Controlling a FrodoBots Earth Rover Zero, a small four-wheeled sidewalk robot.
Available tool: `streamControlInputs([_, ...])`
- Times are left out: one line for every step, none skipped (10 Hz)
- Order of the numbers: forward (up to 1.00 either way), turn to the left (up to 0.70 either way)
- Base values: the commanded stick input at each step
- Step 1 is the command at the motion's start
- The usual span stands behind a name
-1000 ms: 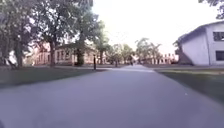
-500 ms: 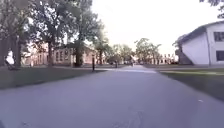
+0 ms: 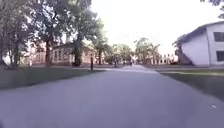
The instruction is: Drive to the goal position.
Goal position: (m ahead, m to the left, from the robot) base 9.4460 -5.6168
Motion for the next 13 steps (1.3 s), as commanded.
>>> streamControlInputs([0.7, 0.0])
streamControlInputs([0.7, 0.0])
streamControlInputs([0.7, 0.0])
streamControlInputs([0.7, 0.0])
streamControlInputs([0.7, 0.0])
streamControlInputs([0.7, 0.0])
streamControlInputs([0.7, 0.0])
streamControlInputs([0.7, -0.13])
streamControlInputs([0.7, -0.31])
streamControlInputs([0.7, -0.35])
streamControlInputs([0.7, -0.35])
streamControlInputs([0.7, -0.35])
streamControlInputs([0.7, -0.35])
